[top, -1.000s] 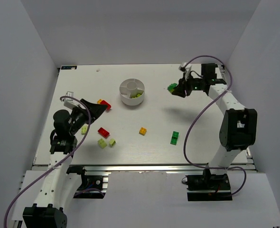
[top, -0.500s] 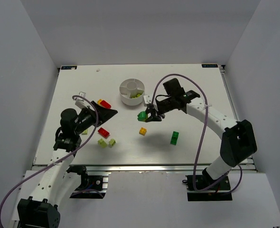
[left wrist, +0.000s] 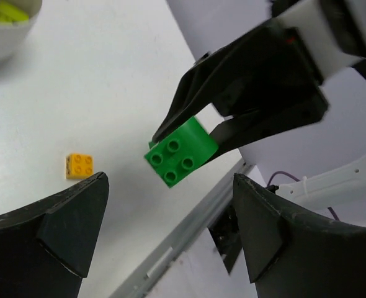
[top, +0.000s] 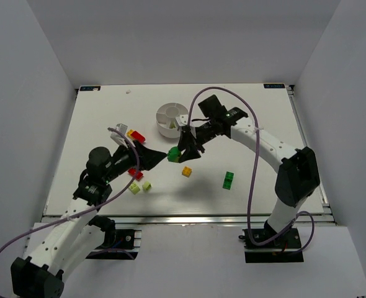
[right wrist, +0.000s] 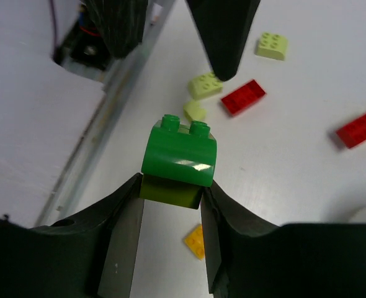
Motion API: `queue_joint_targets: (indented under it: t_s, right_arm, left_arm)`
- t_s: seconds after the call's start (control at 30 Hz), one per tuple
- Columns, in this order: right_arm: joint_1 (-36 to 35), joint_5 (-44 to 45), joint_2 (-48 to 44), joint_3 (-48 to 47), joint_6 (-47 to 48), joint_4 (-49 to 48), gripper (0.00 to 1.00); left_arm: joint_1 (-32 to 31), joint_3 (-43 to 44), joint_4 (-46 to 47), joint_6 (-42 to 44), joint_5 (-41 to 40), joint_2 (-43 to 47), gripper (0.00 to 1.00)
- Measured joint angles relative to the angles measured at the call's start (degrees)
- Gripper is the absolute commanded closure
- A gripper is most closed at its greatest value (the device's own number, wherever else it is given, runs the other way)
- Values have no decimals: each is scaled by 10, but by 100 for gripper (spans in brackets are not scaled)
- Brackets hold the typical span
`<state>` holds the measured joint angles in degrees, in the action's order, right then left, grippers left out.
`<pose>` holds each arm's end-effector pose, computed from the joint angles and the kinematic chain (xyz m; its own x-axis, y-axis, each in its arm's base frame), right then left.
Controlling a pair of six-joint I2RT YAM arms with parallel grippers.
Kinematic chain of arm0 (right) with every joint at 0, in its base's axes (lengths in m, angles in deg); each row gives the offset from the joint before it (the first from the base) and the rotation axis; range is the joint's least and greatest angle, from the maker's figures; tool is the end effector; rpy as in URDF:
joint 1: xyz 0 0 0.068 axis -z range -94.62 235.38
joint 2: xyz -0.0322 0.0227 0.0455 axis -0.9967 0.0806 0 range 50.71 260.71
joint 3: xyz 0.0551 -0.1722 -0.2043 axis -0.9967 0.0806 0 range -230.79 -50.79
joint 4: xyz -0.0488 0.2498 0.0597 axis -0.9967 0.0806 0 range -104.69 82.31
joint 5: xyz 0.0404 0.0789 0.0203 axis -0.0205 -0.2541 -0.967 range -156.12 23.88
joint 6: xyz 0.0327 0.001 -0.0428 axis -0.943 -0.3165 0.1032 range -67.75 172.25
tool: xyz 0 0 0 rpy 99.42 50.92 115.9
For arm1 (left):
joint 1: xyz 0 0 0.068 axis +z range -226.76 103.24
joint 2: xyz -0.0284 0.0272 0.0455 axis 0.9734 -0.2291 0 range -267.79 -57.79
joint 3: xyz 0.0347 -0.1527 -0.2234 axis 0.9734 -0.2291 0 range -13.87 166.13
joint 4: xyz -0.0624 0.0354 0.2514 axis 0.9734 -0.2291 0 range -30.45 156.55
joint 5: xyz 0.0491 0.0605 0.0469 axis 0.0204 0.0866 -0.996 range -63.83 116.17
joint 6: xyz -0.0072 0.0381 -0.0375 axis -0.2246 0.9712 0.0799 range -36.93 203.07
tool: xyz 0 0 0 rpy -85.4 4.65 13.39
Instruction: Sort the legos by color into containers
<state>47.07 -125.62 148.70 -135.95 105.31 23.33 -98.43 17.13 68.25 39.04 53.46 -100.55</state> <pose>0.2691 0.2516 0.3077 0.2269 -0.3378 -0.9135 -0.9319 -0.3477 -0.1030 0.1633 -0.0824 0.2830 -0.6365 -0.4118 -0.6521 0.4246 0.5187 -0.7421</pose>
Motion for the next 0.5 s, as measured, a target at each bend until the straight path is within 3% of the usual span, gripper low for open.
queue_joint_targets:
  t_s: [0.13,0.3,0.5]
  right_arm:
    - [1,-69,54,-70,24,117,100]
    - [0,-132,121,-139,83,263,100]
    - [-1,-176,144,-158,97,332,100]
  left_arm:
    - [-2,-2,10,42,-17,45,9]
    - [-3,-4,23,66,-25,38,16]
    - [-11,-13,36,76,-25,15,18]
